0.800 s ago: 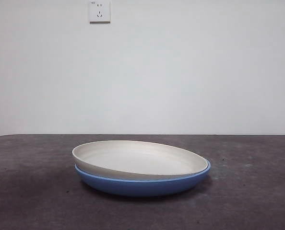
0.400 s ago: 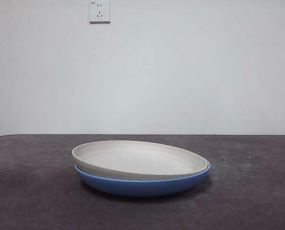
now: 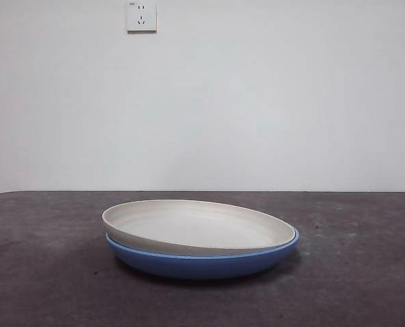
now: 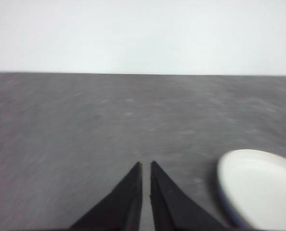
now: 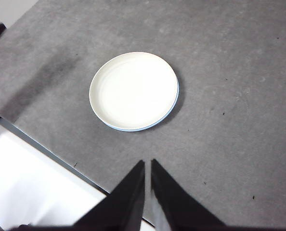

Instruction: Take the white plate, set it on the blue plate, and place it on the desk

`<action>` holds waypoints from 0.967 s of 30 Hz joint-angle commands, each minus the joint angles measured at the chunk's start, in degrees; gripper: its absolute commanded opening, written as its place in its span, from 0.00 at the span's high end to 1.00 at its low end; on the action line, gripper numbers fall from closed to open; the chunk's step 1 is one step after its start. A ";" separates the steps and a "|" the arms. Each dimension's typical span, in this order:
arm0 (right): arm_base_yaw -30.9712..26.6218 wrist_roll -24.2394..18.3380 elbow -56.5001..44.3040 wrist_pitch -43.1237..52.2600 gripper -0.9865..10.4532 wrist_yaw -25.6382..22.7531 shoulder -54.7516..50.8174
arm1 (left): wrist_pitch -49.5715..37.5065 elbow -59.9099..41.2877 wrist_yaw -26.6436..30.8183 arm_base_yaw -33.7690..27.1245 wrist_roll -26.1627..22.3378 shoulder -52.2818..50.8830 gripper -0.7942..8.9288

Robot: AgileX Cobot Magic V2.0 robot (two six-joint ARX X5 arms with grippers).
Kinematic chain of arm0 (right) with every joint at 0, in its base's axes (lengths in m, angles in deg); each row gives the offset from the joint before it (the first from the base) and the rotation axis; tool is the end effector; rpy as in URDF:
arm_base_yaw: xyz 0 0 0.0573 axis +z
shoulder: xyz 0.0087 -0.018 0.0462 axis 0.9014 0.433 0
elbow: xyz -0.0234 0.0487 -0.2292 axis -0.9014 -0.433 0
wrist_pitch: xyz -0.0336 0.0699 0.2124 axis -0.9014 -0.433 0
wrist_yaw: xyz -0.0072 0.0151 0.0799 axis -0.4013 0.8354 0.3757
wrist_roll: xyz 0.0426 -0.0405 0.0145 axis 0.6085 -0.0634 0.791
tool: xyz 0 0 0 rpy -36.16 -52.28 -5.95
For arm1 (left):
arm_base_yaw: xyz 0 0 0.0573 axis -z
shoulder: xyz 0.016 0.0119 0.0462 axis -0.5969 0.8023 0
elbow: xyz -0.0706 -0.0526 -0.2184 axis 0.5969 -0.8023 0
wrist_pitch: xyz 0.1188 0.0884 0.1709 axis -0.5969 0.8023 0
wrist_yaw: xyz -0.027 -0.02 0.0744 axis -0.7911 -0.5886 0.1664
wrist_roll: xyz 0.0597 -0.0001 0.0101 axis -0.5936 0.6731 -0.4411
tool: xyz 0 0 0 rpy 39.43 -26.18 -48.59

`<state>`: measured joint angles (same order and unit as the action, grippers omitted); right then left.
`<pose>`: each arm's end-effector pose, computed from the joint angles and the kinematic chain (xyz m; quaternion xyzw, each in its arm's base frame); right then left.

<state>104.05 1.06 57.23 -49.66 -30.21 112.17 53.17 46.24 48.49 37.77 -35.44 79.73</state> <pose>0.0331 0.0288 0.3612 0.0290 0.3427 0.2841 0.8950 0.1127 -0.0124 0.2005 -0.0449 0.0594 -0.1372 0.9877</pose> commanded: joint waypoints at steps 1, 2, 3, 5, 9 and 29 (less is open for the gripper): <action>0.46 0.52 0.92 -1.40 0.90 -0.35 0.31 | -1.55 -4.20 6.45 -0.22 4.81 -2.51 0.89; 0.46 0.52 0.92 -1.40 0.90 -0.35 0.31 | -1.14 -5.35 9.09 -0.22 5.77 -3.34 0.89; 0.46 0.52 0.92 -1.40 0.90 -0.35 0.31 | -0.63 -6.25 11.26 -0.22 6.34 -4.00 0.89; 0.46 0.52 0.92 -1.40 0.90 -0.35 0.31 | -0.09 -7.72 14.36 -0.22 6.56 -5.03 0.89; 0.46 0.52 0.92 -1.40 0.90 -0.35 0.31 | 0.02 -10.82 17.16 -0.22 6.34 -7.39 0.89; 0.46 0.52 0.92 -1.38 0.90 -0.35 0.31 | 4.33 -11.23 17.33 -0.20 -2.29 -11.50 0.89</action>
<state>104.05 1.06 57.23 -49.68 -30.28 112.17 57.20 36.19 65.58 37.62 -36.57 68.34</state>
